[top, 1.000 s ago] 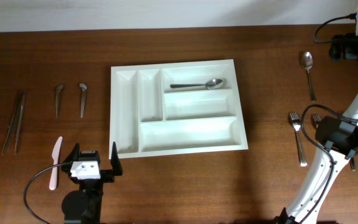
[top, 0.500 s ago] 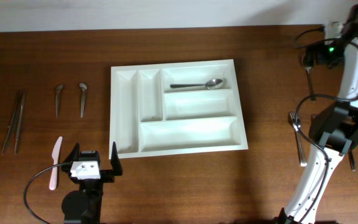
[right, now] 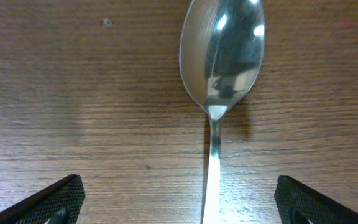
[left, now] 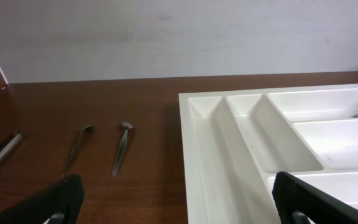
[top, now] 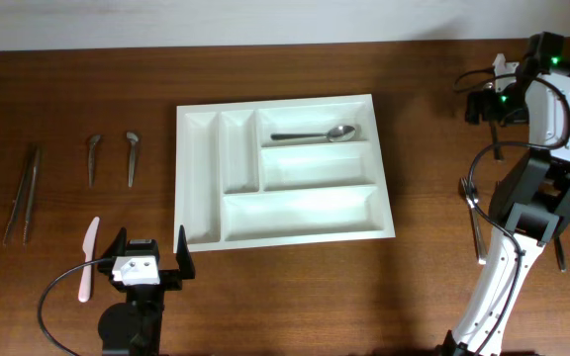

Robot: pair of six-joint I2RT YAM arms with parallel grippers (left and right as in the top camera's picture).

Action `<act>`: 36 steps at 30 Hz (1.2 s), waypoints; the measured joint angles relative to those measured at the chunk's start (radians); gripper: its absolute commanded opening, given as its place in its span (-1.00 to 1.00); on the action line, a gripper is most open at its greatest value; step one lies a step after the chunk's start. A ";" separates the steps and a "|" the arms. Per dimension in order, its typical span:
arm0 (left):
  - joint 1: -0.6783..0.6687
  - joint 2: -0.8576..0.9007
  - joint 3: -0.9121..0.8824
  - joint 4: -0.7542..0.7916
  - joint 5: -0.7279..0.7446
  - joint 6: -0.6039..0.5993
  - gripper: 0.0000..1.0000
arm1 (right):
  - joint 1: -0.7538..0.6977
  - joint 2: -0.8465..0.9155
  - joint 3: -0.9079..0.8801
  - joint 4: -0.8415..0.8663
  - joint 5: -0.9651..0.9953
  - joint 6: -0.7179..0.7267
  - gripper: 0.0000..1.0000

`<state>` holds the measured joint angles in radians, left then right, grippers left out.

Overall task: Pack container
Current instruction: 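Lower the right gripper and grasp the second spoon's handle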

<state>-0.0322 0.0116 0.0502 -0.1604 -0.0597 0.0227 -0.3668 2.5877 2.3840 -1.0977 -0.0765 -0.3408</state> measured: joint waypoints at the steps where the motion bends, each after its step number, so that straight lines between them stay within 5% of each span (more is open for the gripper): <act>1: 0.000 0.000 0.000 0.000 0.000 0.000 0.99 | 0.000 0.000 -0.004 0.000 0.000 0.001 0.97; 36: 0.000 0.000 0.000 0.000 0.000 0.000 0.98 | -0.034 0.034 -0.010 0.002 -0.023 -0.007 0.97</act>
<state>-0.0322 0.0116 0.0502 -0.1604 -0.0601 0.0227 -0.4007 2.6221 2.3745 -1.0958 -0.0998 -0.3481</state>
